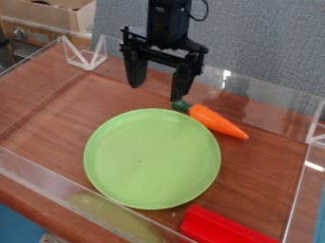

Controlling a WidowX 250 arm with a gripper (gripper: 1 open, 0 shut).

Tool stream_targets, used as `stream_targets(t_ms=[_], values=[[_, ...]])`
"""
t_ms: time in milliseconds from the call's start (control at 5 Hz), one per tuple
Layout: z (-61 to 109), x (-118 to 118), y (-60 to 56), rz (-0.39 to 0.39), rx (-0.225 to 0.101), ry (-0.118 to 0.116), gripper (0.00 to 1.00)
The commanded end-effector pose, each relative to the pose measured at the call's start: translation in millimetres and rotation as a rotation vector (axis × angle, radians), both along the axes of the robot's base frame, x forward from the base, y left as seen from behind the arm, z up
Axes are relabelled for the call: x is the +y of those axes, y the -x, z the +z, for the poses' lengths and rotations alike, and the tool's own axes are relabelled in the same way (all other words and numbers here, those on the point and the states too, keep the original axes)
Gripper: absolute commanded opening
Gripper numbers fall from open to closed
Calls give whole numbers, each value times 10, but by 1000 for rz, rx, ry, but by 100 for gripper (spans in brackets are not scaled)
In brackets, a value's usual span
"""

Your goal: Put the carrot on the left side

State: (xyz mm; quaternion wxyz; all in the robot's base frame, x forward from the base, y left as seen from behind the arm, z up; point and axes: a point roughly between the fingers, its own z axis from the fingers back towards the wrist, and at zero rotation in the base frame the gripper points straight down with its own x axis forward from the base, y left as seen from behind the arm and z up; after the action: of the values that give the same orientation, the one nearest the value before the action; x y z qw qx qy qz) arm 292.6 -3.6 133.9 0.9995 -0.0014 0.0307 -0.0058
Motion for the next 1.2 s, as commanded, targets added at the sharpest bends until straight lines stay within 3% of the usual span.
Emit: stream_targets(t_ms=[0, 200, 600, 1000], values=[[-92, -106, -14, 68, 19, 1, 100], [-148, -323, -141, 211, 2, 15, 100], [-333, -552, -364, 682, -82, 88, 100], [-539, -546, -580, 1009, -117, 95, 100]])
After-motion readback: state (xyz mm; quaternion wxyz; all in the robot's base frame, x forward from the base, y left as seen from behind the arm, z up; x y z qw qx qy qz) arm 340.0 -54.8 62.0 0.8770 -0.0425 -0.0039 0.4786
